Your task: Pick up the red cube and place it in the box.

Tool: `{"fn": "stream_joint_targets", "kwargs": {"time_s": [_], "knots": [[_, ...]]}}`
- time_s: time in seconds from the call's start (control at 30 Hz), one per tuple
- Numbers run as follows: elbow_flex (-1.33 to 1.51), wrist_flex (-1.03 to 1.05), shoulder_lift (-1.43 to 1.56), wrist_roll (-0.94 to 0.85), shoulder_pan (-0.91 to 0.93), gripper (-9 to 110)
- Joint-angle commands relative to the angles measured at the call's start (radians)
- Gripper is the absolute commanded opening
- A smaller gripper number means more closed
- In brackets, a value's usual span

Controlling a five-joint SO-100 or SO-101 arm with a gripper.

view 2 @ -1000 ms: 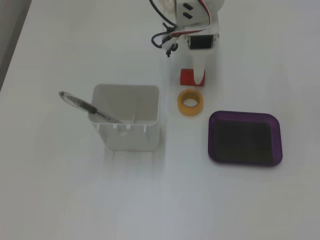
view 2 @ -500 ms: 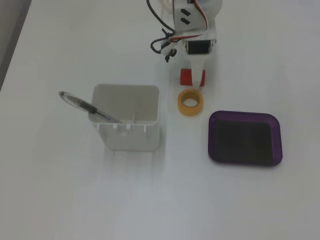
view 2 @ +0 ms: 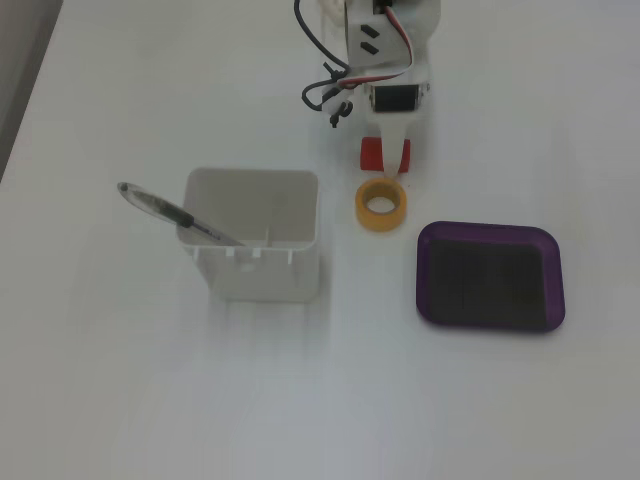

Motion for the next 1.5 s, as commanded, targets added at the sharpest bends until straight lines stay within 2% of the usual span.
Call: {"fn": "stream_joint_targets", "kwargs": {"time_s": [0.0,0.23,0.33,0.6,0.8,0.97,1.17,1.47], "knots": [[-0.005,-0.029,0.005,-0.029,-0.002,14],[0.035,-0.048,0.008,-0.064,-0.003,-1],[0.026,-0.029,0.028,-0.067,-0.008,-1],[-0.196,0.209,0.25,-0.138,-0.081,-1],[-0.245,0.21,0.465,-0.318,-0.221,-1],[-0.275,0.107,0.515,-0.348,-0.235,-1],[-0.298,-0.084,0.344,-0.348,-0.242,-1],[-0.68,-0.126,-0.129,-0.334,-0.236,-1]]}}
